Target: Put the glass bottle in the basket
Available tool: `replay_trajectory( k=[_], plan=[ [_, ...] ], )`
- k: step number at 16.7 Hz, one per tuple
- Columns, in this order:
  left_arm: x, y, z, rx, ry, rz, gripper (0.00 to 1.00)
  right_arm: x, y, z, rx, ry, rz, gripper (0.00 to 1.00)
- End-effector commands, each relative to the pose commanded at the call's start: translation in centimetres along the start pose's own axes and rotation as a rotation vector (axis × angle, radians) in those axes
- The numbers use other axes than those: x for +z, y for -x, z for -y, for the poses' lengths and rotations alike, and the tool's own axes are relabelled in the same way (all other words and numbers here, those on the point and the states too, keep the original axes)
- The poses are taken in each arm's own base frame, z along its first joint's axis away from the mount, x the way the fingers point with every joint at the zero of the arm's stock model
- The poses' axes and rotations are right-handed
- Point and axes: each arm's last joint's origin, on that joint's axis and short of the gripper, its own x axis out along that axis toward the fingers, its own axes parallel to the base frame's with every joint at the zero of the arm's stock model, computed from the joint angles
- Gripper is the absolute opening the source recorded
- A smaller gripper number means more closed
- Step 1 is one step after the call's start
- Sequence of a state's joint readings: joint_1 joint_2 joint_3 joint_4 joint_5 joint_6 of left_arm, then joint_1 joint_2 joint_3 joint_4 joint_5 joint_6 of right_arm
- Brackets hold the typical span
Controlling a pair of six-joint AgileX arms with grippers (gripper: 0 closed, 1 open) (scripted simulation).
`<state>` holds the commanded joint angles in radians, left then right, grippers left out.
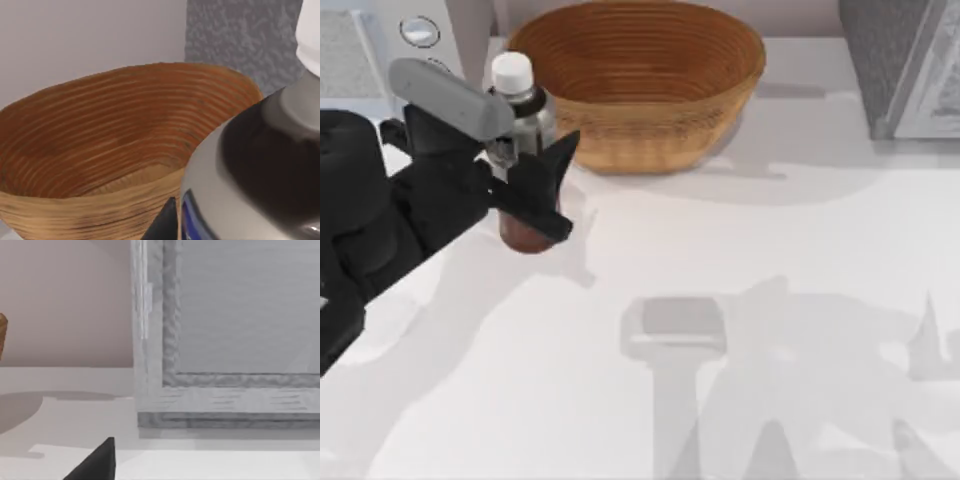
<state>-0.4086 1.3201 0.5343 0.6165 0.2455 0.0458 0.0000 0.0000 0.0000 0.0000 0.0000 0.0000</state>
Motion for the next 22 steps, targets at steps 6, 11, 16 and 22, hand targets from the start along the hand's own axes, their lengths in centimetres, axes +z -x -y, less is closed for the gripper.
replay_trajectory(
  k=[6,11,16,22],
  plan=[
    [8.6,-10.6,1.0,0.305,0.031,0.033,0.00,0.0,0.0,0.0,0.000,0.000,0.000,1.00],
    [13.8,-16.4,3.6,0.551,0.069,0.070,0.00,0.0,0.0,0.0,0.000,0.000,0.000,1.00],
    [15.1,-18.3,5.2,0.675,0.081,0.064,0.00,0.0,0.0,0.0,0.000,0.000,0.000,1.00],
    [15.0,-18.7,4.5,0.679,0.085,0.075,0.00,0.0,0.0,0.0,0.000,0.000,0.000,1.00]
  ],
)
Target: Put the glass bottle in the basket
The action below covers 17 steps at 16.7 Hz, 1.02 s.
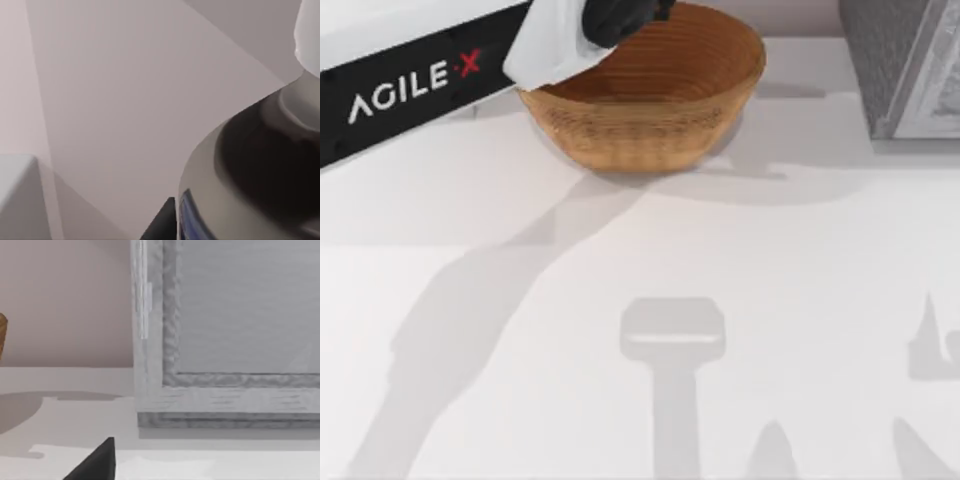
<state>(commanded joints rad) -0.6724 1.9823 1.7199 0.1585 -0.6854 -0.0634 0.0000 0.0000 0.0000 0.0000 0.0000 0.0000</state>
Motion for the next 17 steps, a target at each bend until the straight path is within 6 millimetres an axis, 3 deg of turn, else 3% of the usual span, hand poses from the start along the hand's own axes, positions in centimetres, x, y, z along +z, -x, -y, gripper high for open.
replay_trajectory(
  k=[4,6,9,17],
  plan=[
    [-3.5,-3.3,0.5,0.000,-0.012,-0.017,0.00,0.0,0.0,0.0,0.000,0.000,0.000,1.00],
    [-4.0,-4.3,0.3,-0.002,-0.007,-0.009,0.00,0.0,0.0,0.0,0.000,0.000,0.000,1.00],
    [-4.0,-4.3,0.2,-0.002,-0.007,-0.009,0.00,0.0,0.0,0.0,0.000,0.000,0.000,1.00],
    [-4.0,-4.3,0.2,-0.002,-0.007,-0.009,0.60,0.0,0.0,0.0,0.000,0.000,0.000,1.00]
  ],
)
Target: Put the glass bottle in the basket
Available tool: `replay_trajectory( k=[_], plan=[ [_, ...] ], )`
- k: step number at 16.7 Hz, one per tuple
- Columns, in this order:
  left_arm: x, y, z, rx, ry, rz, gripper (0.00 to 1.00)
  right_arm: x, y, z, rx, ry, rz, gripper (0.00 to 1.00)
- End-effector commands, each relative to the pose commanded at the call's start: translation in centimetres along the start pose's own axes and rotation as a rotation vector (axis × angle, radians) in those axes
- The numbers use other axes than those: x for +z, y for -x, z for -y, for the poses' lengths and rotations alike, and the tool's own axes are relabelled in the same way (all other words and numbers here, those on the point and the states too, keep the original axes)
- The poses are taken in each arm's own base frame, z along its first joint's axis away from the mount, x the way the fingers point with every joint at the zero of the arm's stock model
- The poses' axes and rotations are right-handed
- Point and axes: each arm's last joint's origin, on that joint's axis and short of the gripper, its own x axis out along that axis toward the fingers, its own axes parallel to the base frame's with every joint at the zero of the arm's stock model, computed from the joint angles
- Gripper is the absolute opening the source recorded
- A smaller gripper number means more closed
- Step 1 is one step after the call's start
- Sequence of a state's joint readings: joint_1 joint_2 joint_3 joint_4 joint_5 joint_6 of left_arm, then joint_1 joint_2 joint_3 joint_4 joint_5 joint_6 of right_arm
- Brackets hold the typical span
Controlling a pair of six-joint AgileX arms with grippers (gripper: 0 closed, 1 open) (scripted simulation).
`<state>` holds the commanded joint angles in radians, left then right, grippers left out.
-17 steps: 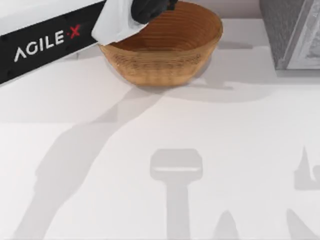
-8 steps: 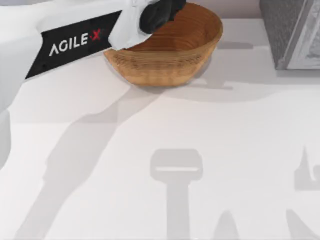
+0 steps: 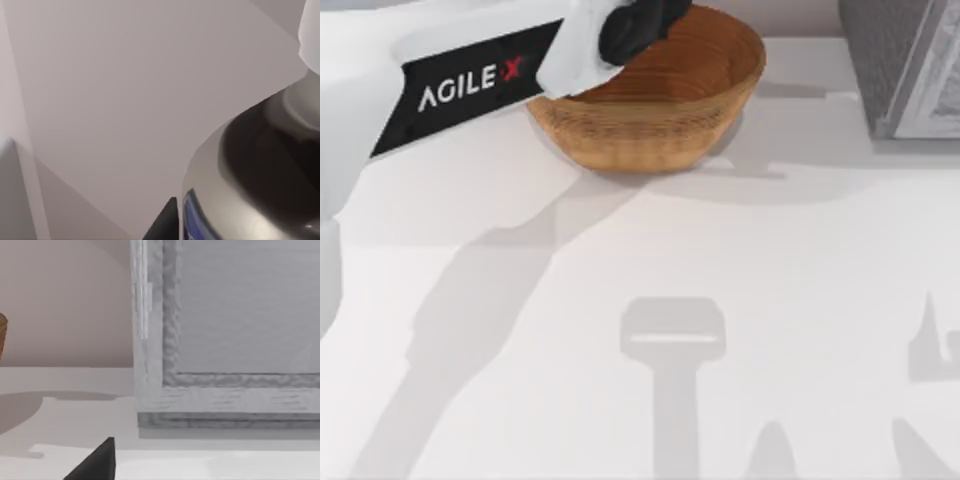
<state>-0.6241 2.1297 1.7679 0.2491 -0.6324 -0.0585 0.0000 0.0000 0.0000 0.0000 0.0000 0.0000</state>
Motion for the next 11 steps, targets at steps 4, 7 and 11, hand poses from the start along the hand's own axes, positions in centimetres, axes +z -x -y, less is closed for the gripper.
replay_trajectory(
  k=[4,7,11],
  plan=[
    [0.00,0.00,0.00,0.000,0.000,0.000,0.90,0.00,0.00,0.00,0.000,0.000,0.000,1.00],
    [0.00,0.00,0.00,0.000,0.000,0.000,1.00,0.00,0.00,0.00,0.000,0.000,0.000,1.00],
    [0.00,0.00,0.00,0.000,0.000,0.000,1.00,0.00,0.00,0.00,0.000,0.000,0.000,1.00]
  ],
)
